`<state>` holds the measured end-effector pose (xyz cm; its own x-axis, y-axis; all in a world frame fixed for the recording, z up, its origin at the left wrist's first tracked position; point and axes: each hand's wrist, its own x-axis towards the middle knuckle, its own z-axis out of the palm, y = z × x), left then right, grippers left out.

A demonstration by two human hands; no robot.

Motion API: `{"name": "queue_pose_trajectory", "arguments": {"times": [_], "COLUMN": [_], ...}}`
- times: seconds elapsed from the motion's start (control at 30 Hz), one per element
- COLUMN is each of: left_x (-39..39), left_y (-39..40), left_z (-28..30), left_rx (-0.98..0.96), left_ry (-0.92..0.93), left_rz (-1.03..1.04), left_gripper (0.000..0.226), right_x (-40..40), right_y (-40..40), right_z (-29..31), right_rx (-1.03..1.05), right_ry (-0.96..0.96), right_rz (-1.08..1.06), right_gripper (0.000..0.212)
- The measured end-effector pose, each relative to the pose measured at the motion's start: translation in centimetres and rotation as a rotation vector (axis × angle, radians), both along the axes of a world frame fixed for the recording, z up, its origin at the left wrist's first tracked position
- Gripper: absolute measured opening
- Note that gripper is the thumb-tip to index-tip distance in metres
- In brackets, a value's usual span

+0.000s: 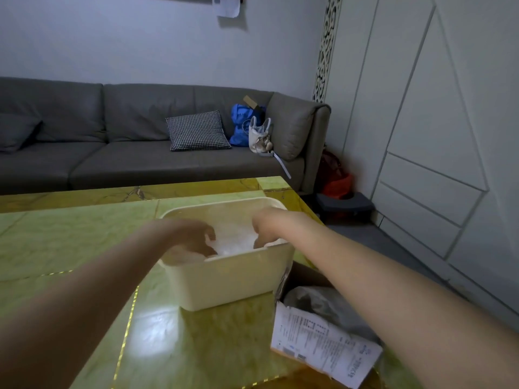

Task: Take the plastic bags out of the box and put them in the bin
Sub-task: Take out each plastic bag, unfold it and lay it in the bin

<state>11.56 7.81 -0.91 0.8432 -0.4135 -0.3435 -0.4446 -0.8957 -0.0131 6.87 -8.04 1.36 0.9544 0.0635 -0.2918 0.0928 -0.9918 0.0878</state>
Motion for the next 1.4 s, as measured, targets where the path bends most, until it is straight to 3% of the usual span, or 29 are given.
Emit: {"name": "queue_pose_trajectory", "arguments": {"times": [0.07, 0.2, 0.33, 0.43, 0.5, 0.57, 0.67, 0.73, 0.93, 1.1, 1.27, 1.4], "left_x": [-0.6, -3.9, -8.9, -11.8, -12.8, -13.1, -13.3, -13.5, -13.4, -12.7, -13.0, -13.4], "left_y": [1.0, 0.6, -3.4, -6.5, -7.5, -7.8, -7.5, -7.1, -6.6, -7.1, -6.9, -6.5], "left_z": [1.8, 4.7, 4.8, 3.1, 1.7, 0.6, 0.4, 0.5, -1.1, -2.6, -2.2, -1.4], "left_rx": [-0.104, -0.489, -0.634, -0.544, -0.395, -0.250, -0.192, -0.184, -0.202, -0.264, -0.330, -0.425], "left_ry": [-0.082, -0.384, -0.375, -0.230, -0.170, -0.197, -0.264, -0.289, -0.324, -0.383, -0.431, -0.410], "left_rz": [0.004, -0.109, -0.292, -0.400, -0.451, -0.513, -0.526, -0.536, -0.506, -0.451, -0.397, -0.370], "left_gripper": [0.037, 0.021, 0.020, 0.023, 0.025, 0.027, 0.029, 0.029, 0.032, 0.028, 0.016, 0.015], "right_x": [-1.0, -4.4, -8.6, -11.1, -12.2, -13.0, -13.5, -13.5, -13.2, -14.1, -13.7, -13.0], "right_y": [-0.7, -1.9, -2.6, -2.8, -2.7, -2.5, -2.7, -2.8, -1.8, -2.3, -2.6, -2.8], "right_z": [1.1, 3.6, 5.1, 4.5, 3.5, 2.1, 0.6, 0.5, 0.1, -0.5, 0.3, 1.8], "right_rx": [0.122, 0.340, 0.258, 0.187, 0.145, 0.098, 0.072, 0.077, 0.027, 0.094, 0.189, 0.395], "right_ry": [-0.074, -0.215, 0.049, 0.255, 0.277, 0.213, -0.028, -0.078, 0.147, -0.031, -0.070, -0.053], "right_rz": [-0.036, -0.099, -0.168, -0.227, -0.227, -0.173, -0.119, -0.140, -0.178, -0.179, -0.201, -0.255], "right_gripper": [0.026, 0.025, 0.032, 0.030, 0.032, 0.023, 0.006, 0.010, 0.021, 0.021, 0.024, 0.021]}}
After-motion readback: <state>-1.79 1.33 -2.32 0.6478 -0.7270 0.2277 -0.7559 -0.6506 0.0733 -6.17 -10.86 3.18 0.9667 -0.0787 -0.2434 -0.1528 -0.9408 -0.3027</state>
